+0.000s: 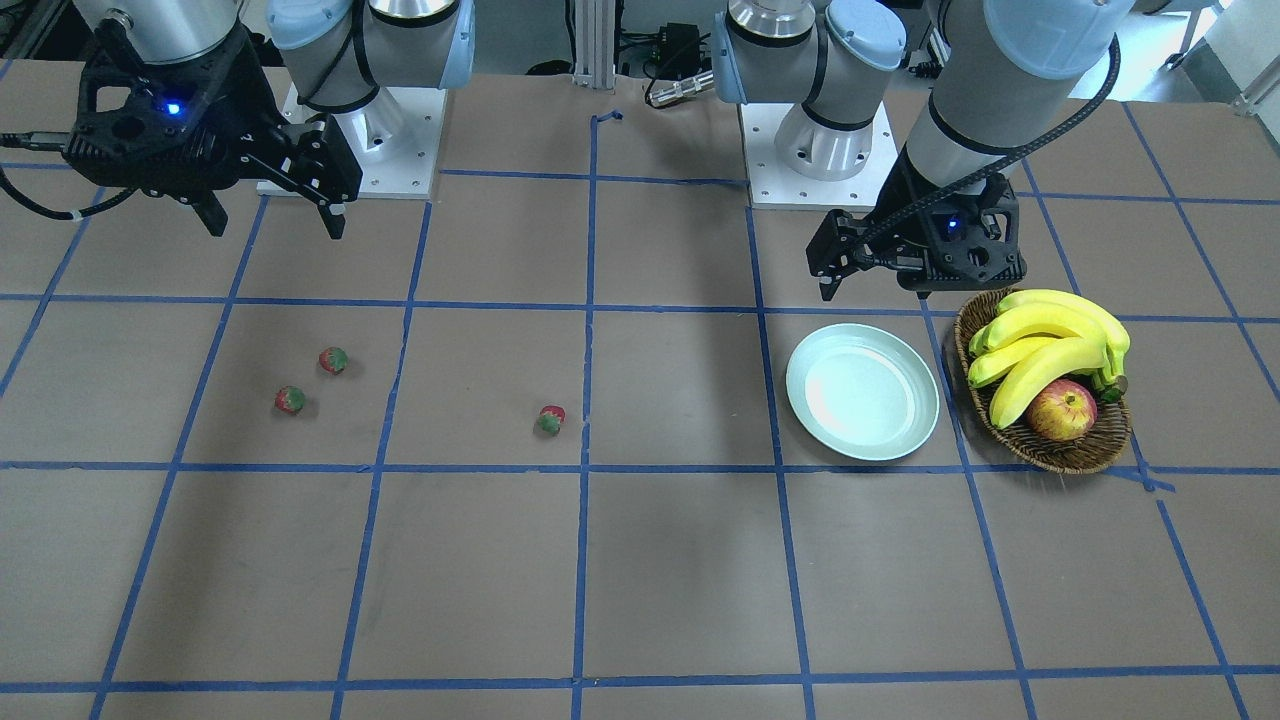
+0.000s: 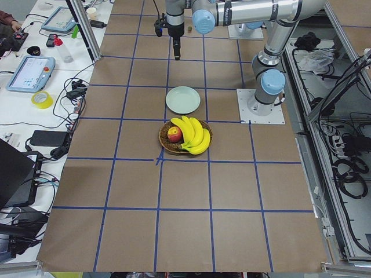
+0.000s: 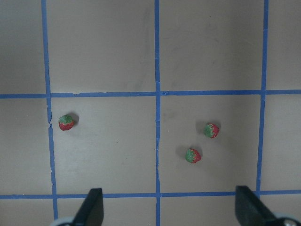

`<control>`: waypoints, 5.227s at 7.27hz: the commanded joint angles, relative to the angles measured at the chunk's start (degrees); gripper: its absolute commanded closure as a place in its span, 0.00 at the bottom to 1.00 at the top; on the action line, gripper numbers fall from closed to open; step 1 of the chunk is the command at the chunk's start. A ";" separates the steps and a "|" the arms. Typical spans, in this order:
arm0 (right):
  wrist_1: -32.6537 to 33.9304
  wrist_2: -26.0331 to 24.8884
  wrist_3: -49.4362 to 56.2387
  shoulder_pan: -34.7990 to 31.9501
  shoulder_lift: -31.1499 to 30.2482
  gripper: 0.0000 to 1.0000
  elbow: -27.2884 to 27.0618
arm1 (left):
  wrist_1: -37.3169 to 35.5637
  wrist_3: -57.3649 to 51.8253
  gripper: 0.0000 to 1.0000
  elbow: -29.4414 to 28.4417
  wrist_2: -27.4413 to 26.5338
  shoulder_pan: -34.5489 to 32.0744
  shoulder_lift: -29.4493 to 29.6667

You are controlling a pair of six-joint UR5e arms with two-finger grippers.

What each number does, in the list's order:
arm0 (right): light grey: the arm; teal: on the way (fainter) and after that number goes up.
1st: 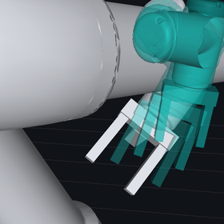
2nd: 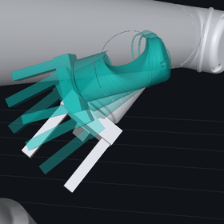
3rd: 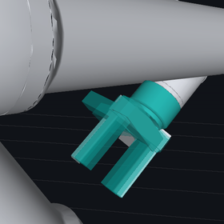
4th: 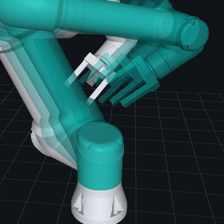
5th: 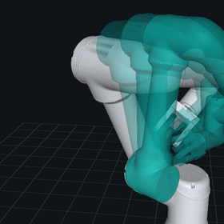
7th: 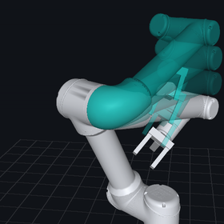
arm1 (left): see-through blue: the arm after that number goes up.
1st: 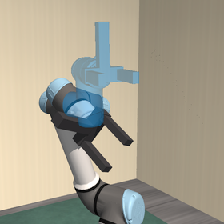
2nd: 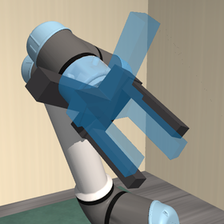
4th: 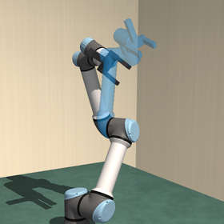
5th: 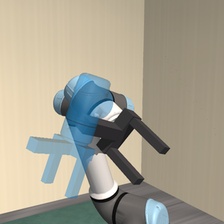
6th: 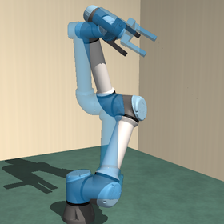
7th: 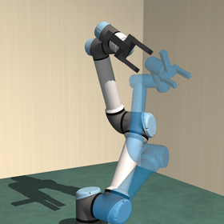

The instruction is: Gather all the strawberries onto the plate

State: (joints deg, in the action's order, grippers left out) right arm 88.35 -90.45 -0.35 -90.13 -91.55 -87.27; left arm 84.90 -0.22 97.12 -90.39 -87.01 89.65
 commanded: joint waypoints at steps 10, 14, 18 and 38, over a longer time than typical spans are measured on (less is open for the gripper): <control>-0.63 -0.43 0.09 -0.04 -0.29 0.00 -0.01 | 0.79 -0.39 0.00 -0.79 -0.22 0.26 -1.84; -0.37 -0.61 -0.70 -0.65 0.05 0.00 -0.01 | 0.88 -0.39 0.00 -0.26 -5.15 0.09 -2.11; 15.45 0.35 -13.09 -11.52 14.51 0.00 -6.29 | 0.79 -0.48 0.00 -0.26 -3.21 0.26 -2.11; 43.75 11.70 -45.35 -30.71 34.42 0.98 -7.57 | -0.17 -0.22 0.00 -0.44 -3.65 0.62 -1.59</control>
State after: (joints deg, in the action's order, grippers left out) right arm 132.17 -78.87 -43.55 -119.18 -58.43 -96.92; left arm 84.99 -0.82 96.84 -94.17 -86.33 87.80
